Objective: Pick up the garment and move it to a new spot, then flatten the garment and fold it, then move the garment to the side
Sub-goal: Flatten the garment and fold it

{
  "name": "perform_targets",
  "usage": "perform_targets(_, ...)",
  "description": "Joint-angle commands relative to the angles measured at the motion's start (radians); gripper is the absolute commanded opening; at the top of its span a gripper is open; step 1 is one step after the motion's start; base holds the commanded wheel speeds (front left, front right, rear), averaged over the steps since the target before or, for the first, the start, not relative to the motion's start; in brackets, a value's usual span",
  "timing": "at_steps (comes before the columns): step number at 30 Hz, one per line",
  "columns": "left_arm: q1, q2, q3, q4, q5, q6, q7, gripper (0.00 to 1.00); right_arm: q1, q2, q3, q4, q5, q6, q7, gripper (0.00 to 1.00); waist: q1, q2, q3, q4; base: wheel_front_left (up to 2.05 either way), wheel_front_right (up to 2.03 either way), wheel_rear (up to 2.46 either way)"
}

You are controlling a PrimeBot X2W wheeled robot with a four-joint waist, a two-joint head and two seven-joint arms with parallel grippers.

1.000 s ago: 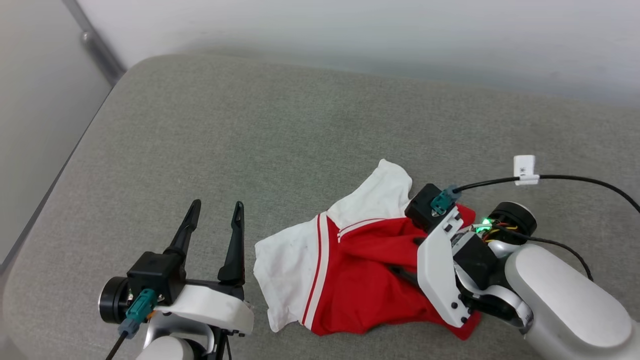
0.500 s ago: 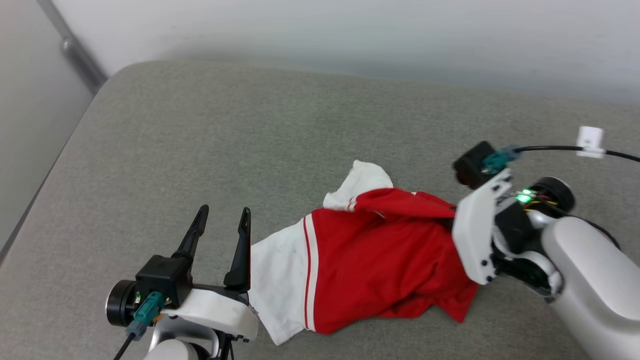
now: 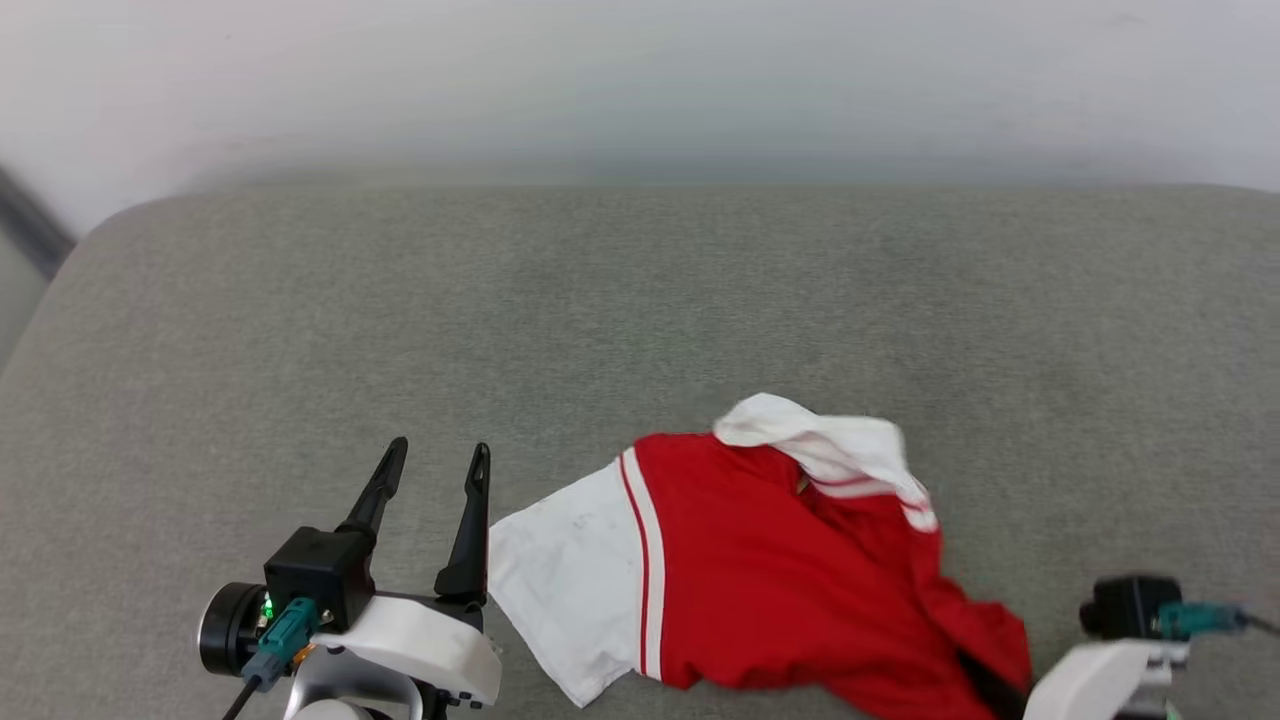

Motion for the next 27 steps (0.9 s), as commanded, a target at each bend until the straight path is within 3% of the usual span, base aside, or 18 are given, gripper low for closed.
perform_targets(1, 0.01, 0.007, -0.001, -0.002, -0.003, 0.001, 0.004, 1.0, 0.068, 0.045, -0.028, -0.027, -0.026, 0.0, 0.011, 0.0, 0.0, 0.0, -0.004, -0.026, 0.0, 0.0, 0.0)
perform_targets(3, 0.011, 0.012, -0.003, -0.001, -0.004, -0.001, 0.008, 1.0, 0.123, 0.075, -0.032, -0.044, -0.046, 0.0, 0.023, 0.02, 0.0, 0.0, -0.002, -0.036, 0.0, 0.0, 0.0)
perform_targets(4, 0.01, 0.013, -0.004, 0.0, -0.005, -0.004, 0.009, 1.0, 0.142, 0.085, -0.028, -0.052, -0.051, 0.0, 0.024, 0.18, 0.0, 0.0, -0.003, -0.039, 0.0, 0.0, 0.0)
perform_targets(5, 0.01, 0.013, -0.004, 0.0, -0.005, -0.004, 0.009, 1.0, 0.142, 0.085, -0.028, -0.052, -0.051, 0.0, 0.024, 0.18, 0.0, 0.0, -0.003, -0.039, 0.0, 0.0, 0.0)
perform_targets(6, 0.01, 0.014, -0.005, 0.001, -0.006, -0.006, 0.012, 1.0, 0.158, 0.092, -0.022, -0.061, -0.06, 0.0, 0.027, 0.8, 0.0, 0.0, -0.002, -0.042, 0.0, 0.0, 0.0)
perform_targets(7, 0.008, 0.015, -0.007, 0.002, -0.006, -0.007, 0.013, 1.0, 0.167, 0.096, -0.016, -0.07, -0.061, 0.0, 0.024, 1.0, 0.0, 0.0, -0.001, -0.044, 0.0, 0.0, 0.0)
perform_targets(10, 0.004, 0.017, -0.007, 0.003, -0.007, -0.006, 0.014, 1.0, 0.165, 0.102, 0.01, -0.116, -0.08, 0.0, -0.028, 1.0, 0.0, 0.0, 0.001, -0.049, 0.0, 0.0, 0.0)
perform_targets(16, 0.001, 0.014, -0.005, 0.008, -0.008, -0.002, 0.008, 1.0, 0.112, 0.052, 0.032, -0.237, -0.09, 0.0, -0.243, 1.0, 0.0, 0.0, -0.002, -0.046, 0.0, 0.0, 0.0)
perform_targets(27, -0.001, 0.013, 0.015, 0.021, -0.016, 0.005, -0.009, 1.0, -0.002, -0.057, -0.111, -0.269, -0.14, 0.0, -0.31, 1.0, 0.0, 0.0, -0.013, -0.02, 0.0, 0.0, 0.0)
